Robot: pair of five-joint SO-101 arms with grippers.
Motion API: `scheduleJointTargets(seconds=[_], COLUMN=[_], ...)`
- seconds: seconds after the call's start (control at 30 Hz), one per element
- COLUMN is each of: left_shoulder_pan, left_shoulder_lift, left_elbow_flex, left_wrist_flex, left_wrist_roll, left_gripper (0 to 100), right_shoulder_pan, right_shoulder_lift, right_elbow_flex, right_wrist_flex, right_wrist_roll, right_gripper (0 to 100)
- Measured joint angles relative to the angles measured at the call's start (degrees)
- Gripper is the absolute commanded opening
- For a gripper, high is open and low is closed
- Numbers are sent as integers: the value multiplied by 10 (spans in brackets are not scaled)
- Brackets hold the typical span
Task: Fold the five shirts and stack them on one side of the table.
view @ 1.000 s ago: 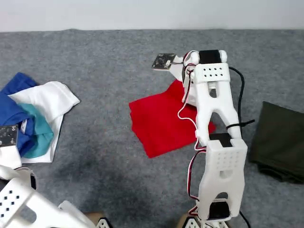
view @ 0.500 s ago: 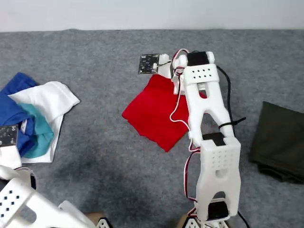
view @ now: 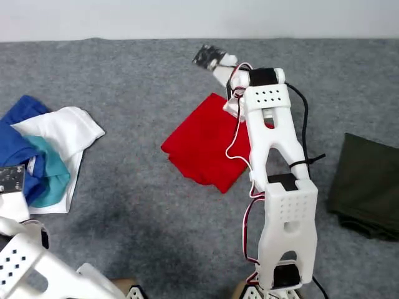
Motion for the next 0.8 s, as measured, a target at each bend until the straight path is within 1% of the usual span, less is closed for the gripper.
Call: scheduleJointTargets(seconds=[0.17, 0.4, 0.53, 0.6, 0.73, 0.8], left_shoulder_pan=[0, 0, 0, 0, 0, 0], left_shoulder_lift=[0, 0, 0, 0, 0, 0], left_elbow_flex=[0, 0, 0, 0, 0, 0], left_wrist_flex=[0, 0, 0, 0, 0, 0], left_wrist_roll=[0, 0, 0, 0, 0, 0], left_gripper=[9, 9, 9, 9, 9, 9], right_shoulder_pan=[0, -10, -22, -27, -29, -28], right_shoulder_lift=[-24, -45, -55, -55, -55, -55], right_elbow_flex=[0, 0, 0, 0, 0, 0], right_wrist_flex=[41, 110, 152, 171, 203, 210], right_wrist_roll=[-162, -426, -527, -570, -644, -672], right_gripper=[194, 195, 198, 233, 380, 437])
